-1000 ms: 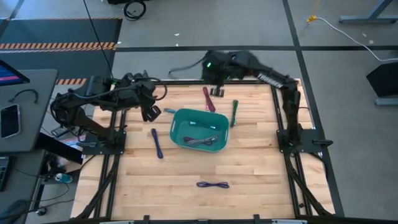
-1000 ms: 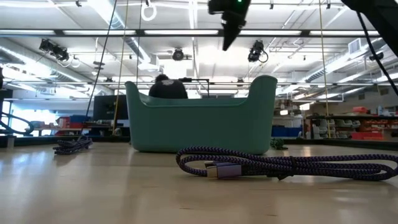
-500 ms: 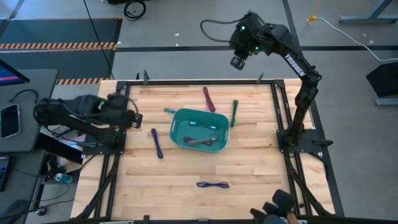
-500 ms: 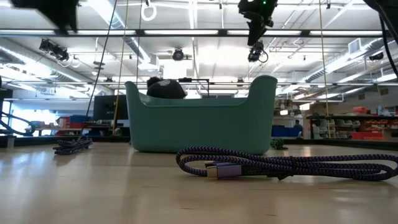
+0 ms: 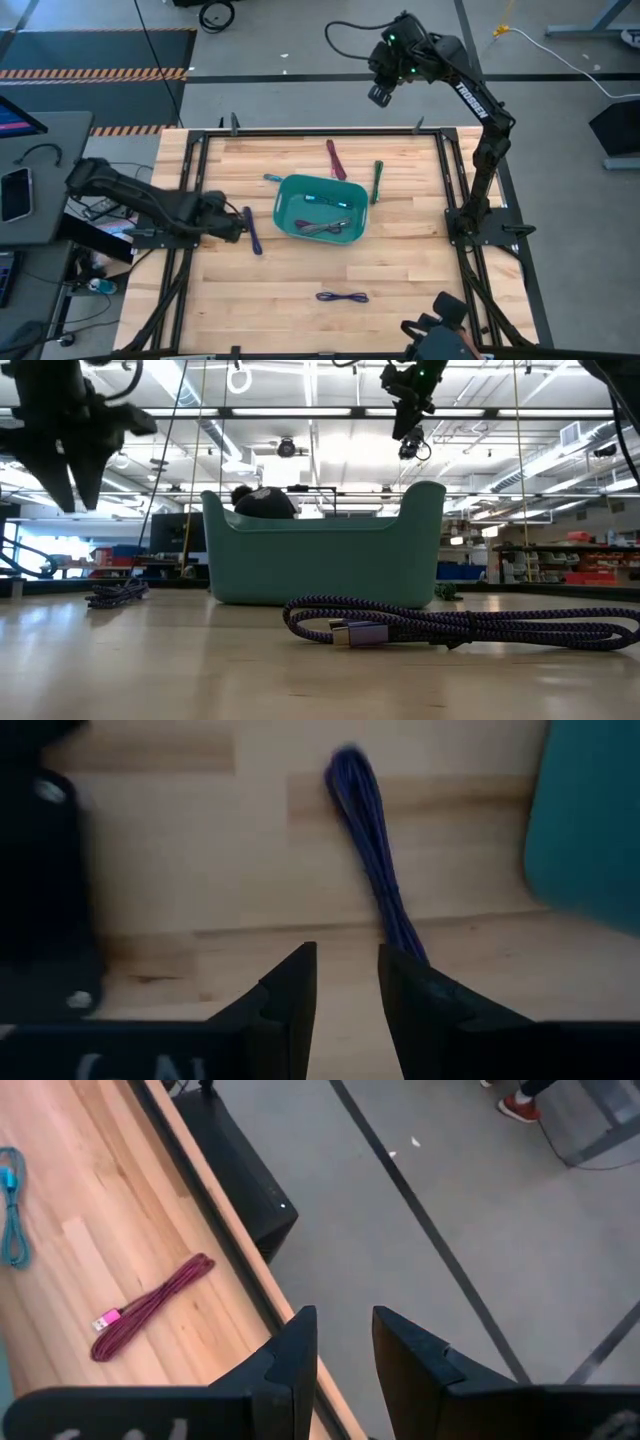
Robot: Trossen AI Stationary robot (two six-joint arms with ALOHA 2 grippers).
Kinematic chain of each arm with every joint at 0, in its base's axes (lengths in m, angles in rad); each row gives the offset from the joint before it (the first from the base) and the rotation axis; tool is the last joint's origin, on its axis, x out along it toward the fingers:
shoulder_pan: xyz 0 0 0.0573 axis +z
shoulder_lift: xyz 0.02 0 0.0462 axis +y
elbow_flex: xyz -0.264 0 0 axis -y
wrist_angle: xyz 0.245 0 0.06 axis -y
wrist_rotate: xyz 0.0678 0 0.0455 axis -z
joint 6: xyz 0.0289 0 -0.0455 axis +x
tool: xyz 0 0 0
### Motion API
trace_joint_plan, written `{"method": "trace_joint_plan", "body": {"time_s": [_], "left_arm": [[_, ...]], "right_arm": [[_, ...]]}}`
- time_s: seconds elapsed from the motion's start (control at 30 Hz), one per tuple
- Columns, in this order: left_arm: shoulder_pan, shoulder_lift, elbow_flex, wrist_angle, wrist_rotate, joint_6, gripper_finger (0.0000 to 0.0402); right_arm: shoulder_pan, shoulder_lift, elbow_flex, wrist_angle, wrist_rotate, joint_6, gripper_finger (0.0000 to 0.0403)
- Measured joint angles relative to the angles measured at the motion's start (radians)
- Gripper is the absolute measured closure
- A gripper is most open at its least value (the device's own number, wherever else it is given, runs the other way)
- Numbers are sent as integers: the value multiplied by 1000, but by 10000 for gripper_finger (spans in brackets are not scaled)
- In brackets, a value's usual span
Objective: Pick and place USB-C Cables
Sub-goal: Put the top purple charger cable into the blue bin
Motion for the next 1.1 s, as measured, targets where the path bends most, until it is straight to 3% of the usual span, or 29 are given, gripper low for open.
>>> {"method": "trace_joint_plan", "body": {"time_s": [0.27, 0.43, 0.77, 1.1], "left_arm": [[0, 48, -85, 267, 5, 90, 285], [4, 62, -111, 357, -18, 253, 285], [25, 98, -119, 322, -14, 160, 278], [29, 254, -118, 432, -11, 127, 202]], "right_arm": [[0, 0, 0, 22, -2, -46, 298], [0, 0, 0, 22, -7, -54, 298], [0, 0, 0, 22, -82, -75, 298], [0, 0, 0, 22, -88, -99, 298]]}}
